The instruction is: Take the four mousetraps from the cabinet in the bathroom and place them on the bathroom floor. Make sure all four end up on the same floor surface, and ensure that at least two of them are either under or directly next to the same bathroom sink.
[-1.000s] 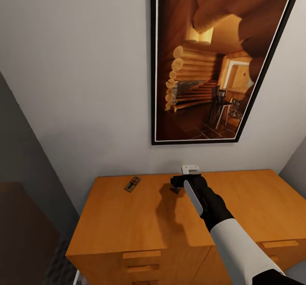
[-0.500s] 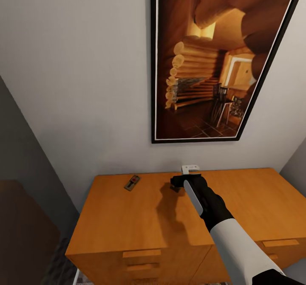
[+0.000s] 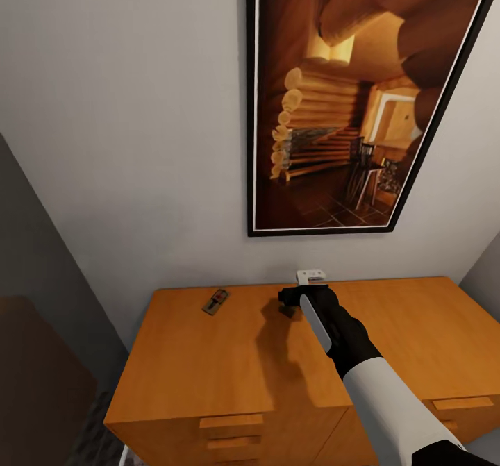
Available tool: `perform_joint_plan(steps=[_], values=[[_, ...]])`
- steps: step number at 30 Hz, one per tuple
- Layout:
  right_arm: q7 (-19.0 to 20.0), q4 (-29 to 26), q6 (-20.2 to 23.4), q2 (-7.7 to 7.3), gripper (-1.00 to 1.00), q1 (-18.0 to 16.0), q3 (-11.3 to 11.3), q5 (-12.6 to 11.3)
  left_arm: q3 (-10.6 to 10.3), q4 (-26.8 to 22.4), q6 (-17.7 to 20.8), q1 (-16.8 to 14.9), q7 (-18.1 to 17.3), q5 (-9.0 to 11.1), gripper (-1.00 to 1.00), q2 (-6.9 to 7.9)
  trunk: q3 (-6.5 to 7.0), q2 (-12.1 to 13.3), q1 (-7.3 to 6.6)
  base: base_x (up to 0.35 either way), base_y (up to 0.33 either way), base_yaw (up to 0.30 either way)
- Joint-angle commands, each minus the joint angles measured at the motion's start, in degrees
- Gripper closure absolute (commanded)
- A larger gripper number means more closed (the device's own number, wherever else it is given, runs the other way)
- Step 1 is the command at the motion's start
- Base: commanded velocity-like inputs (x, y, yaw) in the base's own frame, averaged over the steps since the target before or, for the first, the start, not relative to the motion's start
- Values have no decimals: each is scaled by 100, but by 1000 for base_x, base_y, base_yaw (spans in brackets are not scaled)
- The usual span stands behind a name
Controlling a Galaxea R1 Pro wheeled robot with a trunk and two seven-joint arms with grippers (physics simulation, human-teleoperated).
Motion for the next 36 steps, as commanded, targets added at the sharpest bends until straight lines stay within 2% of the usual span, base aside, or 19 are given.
perform_joint_plan(steps=[1, 19, 36], values=[[-55, -4, 16, -2, -100, -6, 12, -60, -48, 20, -36, -11, -1, 46, -100, -3, -12, -12, 3, 3, 0, 0], [-29, 3, -8, -4, -100, -6, 12, -52, -48, 17, -36, -5, -2, 46, -100, -3, -17, -12, 3, 0, 0, 0], [-37, 4, -10, -2, -100, -6, 12, -52, -46, 20, -36, -5, -1, 45, -100, -3, -123, -12, 3, 0, 0, 0]])
